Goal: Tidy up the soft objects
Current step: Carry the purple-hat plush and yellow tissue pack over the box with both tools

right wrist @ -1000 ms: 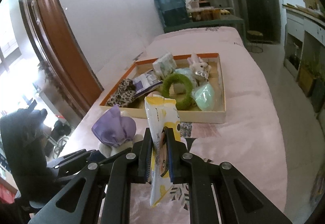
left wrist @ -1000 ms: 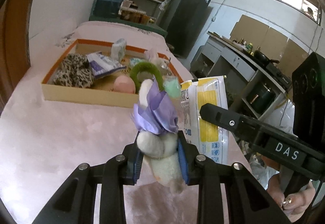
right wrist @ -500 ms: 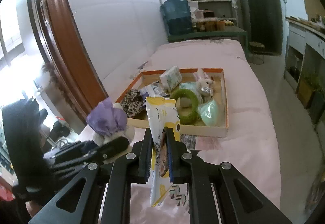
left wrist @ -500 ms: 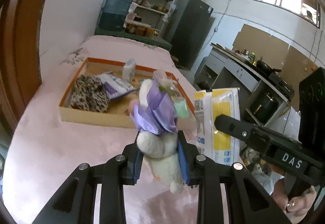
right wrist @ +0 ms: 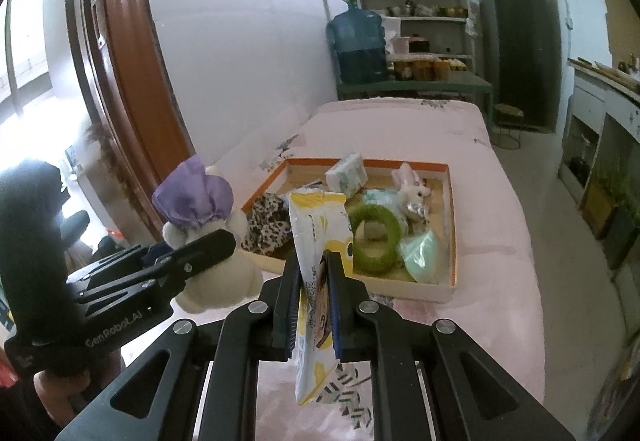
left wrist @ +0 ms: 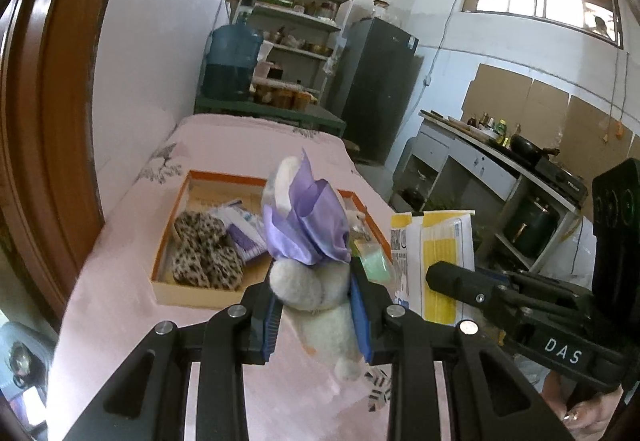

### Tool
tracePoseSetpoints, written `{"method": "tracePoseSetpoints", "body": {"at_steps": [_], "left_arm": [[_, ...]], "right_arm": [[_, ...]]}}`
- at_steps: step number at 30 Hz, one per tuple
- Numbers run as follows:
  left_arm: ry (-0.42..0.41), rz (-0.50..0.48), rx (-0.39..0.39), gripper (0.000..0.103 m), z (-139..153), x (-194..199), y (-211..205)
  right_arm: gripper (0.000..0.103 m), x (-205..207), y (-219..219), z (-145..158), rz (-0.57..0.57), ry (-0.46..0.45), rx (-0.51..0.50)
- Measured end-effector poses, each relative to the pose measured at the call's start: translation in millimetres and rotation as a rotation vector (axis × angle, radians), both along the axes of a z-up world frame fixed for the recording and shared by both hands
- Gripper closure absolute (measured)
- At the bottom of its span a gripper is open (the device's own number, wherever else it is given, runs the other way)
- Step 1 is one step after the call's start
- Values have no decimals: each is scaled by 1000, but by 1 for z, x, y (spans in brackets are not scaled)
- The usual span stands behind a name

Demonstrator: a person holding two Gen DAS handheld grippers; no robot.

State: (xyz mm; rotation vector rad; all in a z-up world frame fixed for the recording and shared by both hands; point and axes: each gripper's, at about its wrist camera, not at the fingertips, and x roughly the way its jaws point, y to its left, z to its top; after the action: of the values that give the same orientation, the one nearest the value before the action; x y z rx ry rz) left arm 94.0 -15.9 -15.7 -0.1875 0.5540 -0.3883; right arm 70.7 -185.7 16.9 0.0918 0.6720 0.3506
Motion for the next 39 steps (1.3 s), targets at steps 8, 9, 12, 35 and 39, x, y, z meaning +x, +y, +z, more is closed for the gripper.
{"method": "tracePoseSetpoints", "body": {"at_steps": [8, 9, 12, 35, 39], "left_arm": [[-52, 27, 5, 72, 17, 9, 8], [-54, 28, 5, 72, 17, 10, 9], [-68, 33, 8, 72, 22, 15, 11], [-42, 67, -14, 72, 18, 51, 29], [-33, 88, -23, 72, 14, 55, 38]], "right_arm": [[90, 11, 7, 9, 6, -25, 4], [90, 12, 8, 10, 8, -27, 3], [90, 17, 12, 12, 13, -33, 0], [96, 55, 22, 5, 27, 1, 15], [96, 57, 16, -3, 26, 28, 39]]}}
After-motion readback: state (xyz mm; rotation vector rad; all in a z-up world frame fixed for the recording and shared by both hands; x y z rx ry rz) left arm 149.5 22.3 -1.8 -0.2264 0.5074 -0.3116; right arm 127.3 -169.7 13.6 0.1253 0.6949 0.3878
